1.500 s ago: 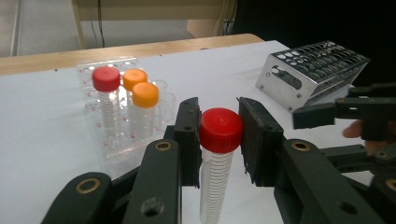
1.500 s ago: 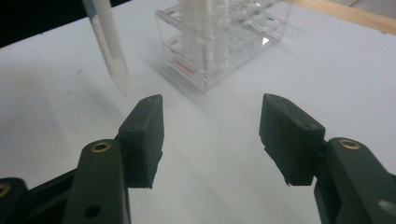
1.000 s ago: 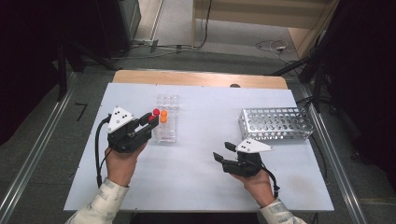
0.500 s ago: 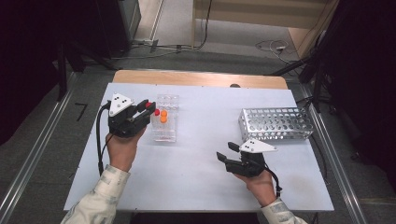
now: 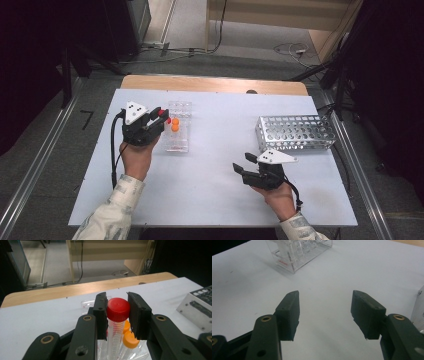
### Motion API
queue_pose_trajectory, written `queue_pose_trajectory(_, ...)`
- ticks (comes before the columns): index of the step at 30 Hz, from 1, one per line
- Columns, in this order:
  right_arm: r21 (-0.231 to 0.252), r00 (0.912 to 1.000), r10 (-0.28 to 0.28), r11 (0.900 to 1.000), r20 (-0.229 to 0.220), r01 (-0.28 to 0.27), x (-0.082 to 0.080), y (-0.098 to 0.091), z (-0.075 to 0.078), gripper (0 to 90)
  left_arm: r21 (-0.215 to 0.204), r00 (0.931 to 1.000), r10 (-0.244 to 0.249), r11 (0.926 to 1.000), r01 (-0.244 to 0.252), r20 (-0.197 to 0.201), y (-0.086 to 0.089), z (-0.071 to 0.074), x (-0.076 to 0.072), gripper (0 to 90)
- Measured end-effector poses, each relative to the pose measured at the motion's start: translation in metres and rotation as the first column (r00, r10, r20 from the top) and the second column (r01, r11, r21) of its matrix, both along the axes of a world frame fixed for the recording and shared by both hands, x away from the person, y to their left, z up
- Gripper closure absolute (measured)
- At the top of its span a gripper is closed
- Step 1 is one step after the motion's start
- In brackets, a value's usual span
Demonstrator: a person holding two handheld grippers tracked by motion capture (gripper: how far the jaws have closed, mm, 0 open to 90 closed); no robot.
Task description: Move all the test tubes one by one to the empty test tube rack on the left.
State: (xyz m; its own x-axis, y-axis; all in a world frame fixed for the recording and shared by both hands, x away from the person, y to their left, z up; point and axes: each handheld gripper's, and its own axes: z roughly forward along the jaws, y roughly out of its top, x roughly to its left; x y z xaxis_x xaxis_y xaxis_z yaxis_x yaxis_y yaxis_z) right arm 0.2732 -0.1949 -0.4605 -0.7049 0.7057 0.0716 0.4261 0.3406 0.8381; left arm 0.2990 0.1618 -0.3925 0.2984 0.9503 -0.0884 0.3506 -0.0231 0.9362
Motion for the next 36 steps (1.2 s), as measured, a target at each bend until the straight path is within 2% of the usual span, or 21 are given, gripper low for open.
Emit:
queue_pose_trajectory(5, 0.0, 1.0, 0.0, 1.0, -0.002, 0.0, 0.0, 0.0, -0.001, 38.5, 0.026, 0.9999, 0.005, 0.9997, -0.005, -0.011, -0.003, -0.011, -0.001, 70.5)
queue_pose_trajectory(15, -0.01, 1.0, -0.001, 0.9999, -0.004, 0.001, 0.0, 0.001, -0.003, 38.4, 0.026, 0.9995, -0.001, 0.9997, 0.002, -0.031, -0.004, -0.021, -0.003, 69.3)
queue_pose_trajectory(23, -0.021, 1.0, 0.002, 0.9998, -0.003, -0.002, 0.0, 0.003, -0.004, 38.5, 0.011, 0.9989, -0.004, 0.9999, 0.004, -0.047, -0.004, -0.026, -0.006, 63.1)
queue_pose_trajectory(29, -0.021, 1.0, 0.001, 0.9998, -0.008, -0.001, 0.0, 0.003, -0.005, 38.3, -0.025, 0.9991, -0.014, 0.9996, 0.013, -0.04, -0.003, -0.025, -0.012, 61.8)
queue_pose_trajectory(36, -0.025, 0.9999, 0.004, 0.9997, -0.012, -0.004, 0.001, 0.003, -0.007, 37.3, -0.048, 0.9981, -0.031, 0.9985, 0.028, -0.053, -0.003, -0.025, -0.02, 51.6)
